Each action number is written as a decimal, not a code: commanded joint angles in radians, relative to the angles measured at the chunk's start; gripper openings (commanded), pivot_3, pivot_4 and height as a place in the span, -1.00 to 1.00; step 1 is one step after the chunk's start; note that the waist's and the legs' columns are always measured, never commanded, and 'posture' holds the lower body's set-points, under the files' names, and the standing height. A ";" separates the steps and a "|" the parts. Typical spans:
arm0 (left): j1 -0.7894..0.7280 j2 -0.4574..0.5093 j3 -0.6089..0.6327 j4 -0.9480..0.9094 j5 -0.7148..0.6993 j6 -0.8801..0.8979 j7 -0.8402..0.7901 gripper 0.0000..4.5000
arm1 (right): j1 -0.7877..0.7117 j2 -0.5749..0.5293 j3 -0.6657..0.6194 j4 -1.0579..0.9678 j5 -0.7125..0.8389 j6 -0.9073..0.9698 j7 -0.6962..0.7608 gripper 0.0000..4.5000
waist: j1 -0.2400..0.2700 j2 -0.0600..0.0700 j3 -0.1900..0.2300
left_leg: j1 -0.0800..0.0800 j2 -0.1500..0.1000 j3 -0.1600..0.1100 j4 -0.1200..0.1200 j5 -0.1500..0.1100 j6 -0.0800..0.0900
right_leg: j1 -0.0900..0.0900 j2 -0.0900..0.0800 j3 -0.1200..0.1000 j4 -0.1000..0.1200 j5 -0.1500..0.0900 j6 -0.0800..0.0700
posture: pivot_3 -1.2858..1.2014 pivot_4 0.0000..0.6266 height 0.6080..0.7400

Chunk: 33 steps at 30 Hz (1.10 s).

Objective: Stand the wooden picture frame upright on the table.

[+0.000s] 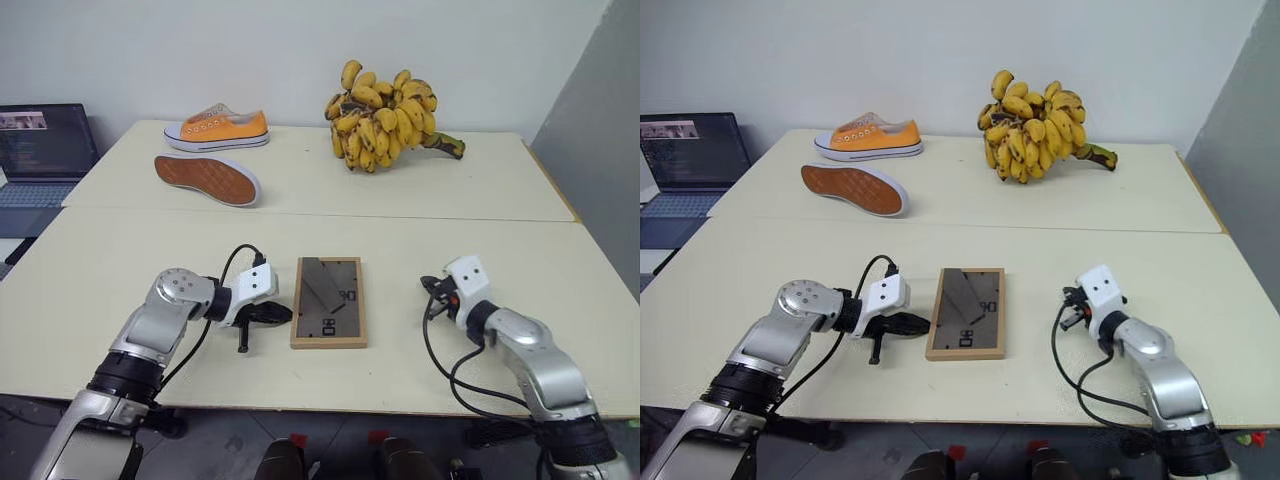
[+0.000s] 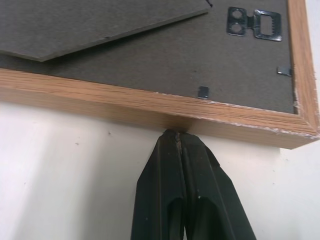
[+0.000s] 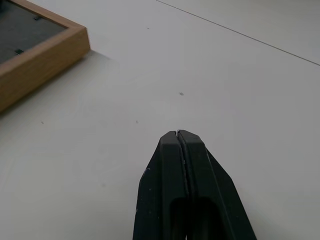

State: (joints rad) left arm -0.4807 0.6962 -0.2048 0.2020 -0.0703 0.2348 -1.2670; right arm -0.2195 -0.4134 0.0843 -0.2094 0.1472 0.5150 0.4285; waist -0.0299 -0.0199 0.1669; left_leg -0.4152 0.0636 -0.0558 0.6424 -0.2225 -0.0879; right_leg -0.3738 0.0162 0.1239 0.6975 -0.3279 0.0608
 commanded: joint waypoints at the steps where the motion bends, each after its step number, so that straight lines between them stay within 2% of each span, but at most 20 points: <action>1: -0.021 -0.027 0.033 0.011 -0.009 0.021 0.070 -1.00 | -0.022 0.013 0.018 -0.036 0.000 -0.006 0.013 -1.00 | 0.000 0.000 0.000 | 0.000 0.000 0.000 0.000 0.000 0.000 | 0.000 0.000 0.000 0.000 0.000 0.000 | 0.03 -0.52 1.00; 4: -0.036 -0.046 0.030 0.025 -0.010 0.023 0.091 -1.00 | -0.029 0.018 0.029 -0.041 0.000 0.000 0.026 -1.00 | -0.001 0.000 0.000 | 0.000 0.000 0.000 0.000 0.000 0.000 | 0.000 0.000 0.000 0.000 0.000 0.000 | 0.03 -0.52 1.00; 13: -0.147 -0.198 -0.048 0.129 0.018 0.010 0.117 -1.00 | -0.070 0.031 0.013 -0.001 0.010 0.020 0.043 -1.00 | -0.002 0.000 0.000 | -0.001 -0.001 0.000 0.001 0.000 0.000 | 0.000 0.000 0.000 0.000 0.000 0.001 | 0.03 -0.52 1.00; 19: -0.159 -0.263 -0.082 0.108 0.020 0.035 0.123 -1.00 | -0.078 0.047 0.003 0.019 0.005 0.017 0.029 -1.00 | -0.003 0.000 0.000 | -0.001 0.000 0.000 0.000 0.000 0.000 | -0.001 0.000 0.000 0.000 0.000 0.000 | 0.03 -0.52 1.00; 23: -0.139 -0.222 -0.054 0.082 0.008 0.072 0.111 -1.00 | -0.048 0.024 -0.021 -0.002 -0.002 0.013 0.026 -1.00 | -0.003 0.000 0.000 | -0.001 -0.001 0.000 0.000 0.000 0.000 | -0.001 0.000 0.000 -0.001 0.000 0.000 | 0.03 -0.52 1.00; 28: -0.122 -0.119 -0.019 0.047 -0.020 0.192 0.081 -1.00 | -0.016 -0.026 -0.065 -0.060 0.001 0.025 0.032 -1.00 | -0.008 0.000 0.000 | -0.001 0.000 0.000 0.000 0.000 0.000 | -0.001 0.000 0.000 0.000 0.000 0.001 | 0.03 -0.52 1.00; 33: -0.152 -0.045 0.036 -0.013 -0.122 0.481 0.059 -1.00 | 0.045 -0.088 -0.128 -0.143 0.022 0.049 0.051 -1.00 | -0.021 0.000 0.001 | -0.001 0.000 0.000 0.000 0.000 0.000 | -0.001 0.000 0.000 0.000 0.000 0.001 | 0.03 -0.52 1.00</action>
State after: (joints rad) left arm -0.6065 0.6274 -0.2039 0.2453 -0.1421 0.6102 -1.1913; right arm -0.1883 -0.4818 -0.0018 -0.2886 0.1474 0.5582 0.4657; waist -0.0505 -0.0201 0.1679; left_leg -0.4163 0.0635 -0.0563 0.6420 -0.2226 -0.0878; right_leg -0.3747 0.0165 0.1239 0.6974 -0.3279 0.0616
